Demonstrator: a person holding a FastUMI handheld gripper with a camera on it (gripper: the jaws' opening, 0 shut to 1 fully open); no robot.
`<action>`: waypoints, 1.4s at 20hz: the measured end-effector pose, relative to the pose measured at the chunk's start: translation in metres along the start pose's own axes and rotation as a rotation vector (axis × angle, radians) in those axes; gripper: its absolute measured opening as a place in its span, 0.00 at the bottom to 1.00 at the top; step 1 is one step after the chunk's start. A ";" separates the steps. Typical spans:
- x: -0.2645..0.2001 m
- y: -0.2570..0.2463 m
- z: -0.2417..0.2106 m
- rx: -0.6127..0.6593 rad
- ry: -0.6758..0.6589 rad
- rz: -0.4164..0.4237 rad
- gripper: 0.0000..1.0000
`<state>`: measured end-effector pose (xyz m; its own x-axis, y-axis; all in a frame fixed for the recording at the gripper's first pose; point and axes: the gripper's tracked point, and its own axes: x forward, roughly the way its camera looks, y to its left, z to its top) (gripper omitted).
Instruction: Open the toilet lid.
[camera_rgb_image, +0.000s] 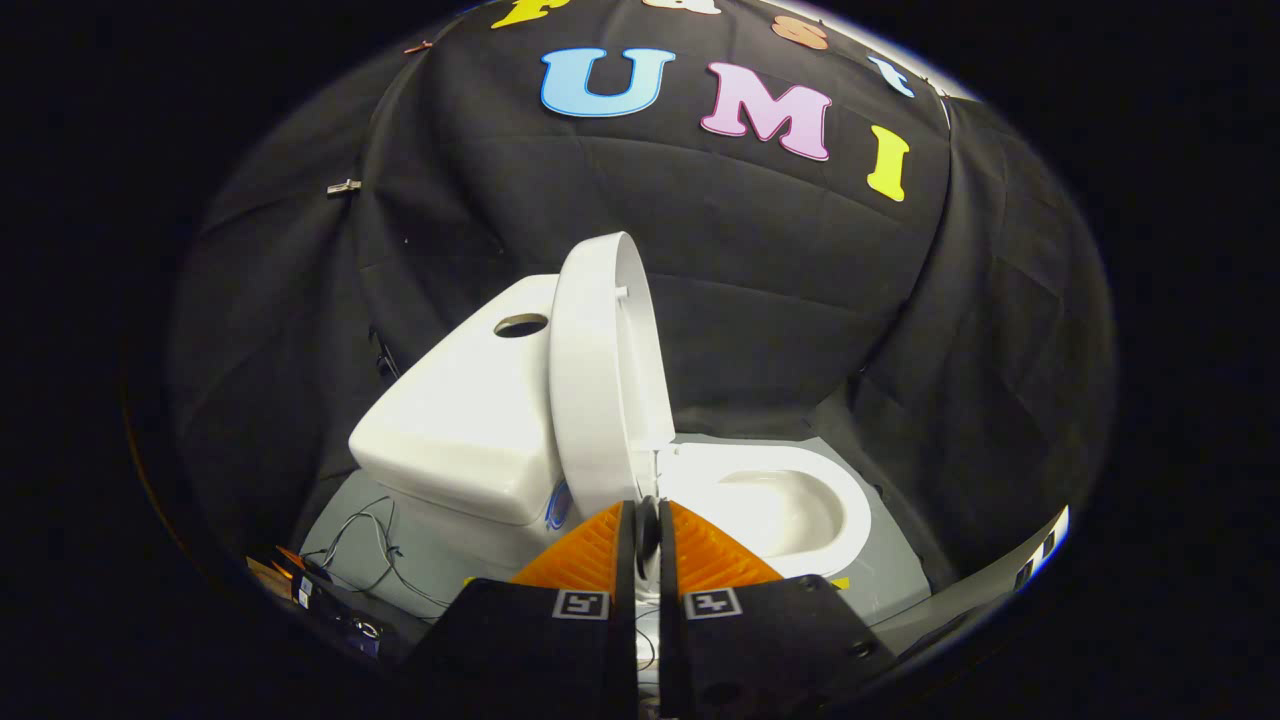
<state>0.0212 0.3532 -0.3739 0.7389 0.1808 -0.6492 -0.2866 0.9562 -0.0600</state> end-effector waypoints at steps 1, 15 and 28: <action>-0.003 0.000 0.000 -0.007 -0.003 -0.005 0.27; -0.079 -0.017 0.057 -0.009 -0.152 0.066 0.97; -0.199 -0.112 0.169 0.060 -0.455 0.023 0.97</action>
<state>0.0096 0.2487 -0.1098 0.9292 0.2720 -0.2501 -0.2800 0.9600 0.0037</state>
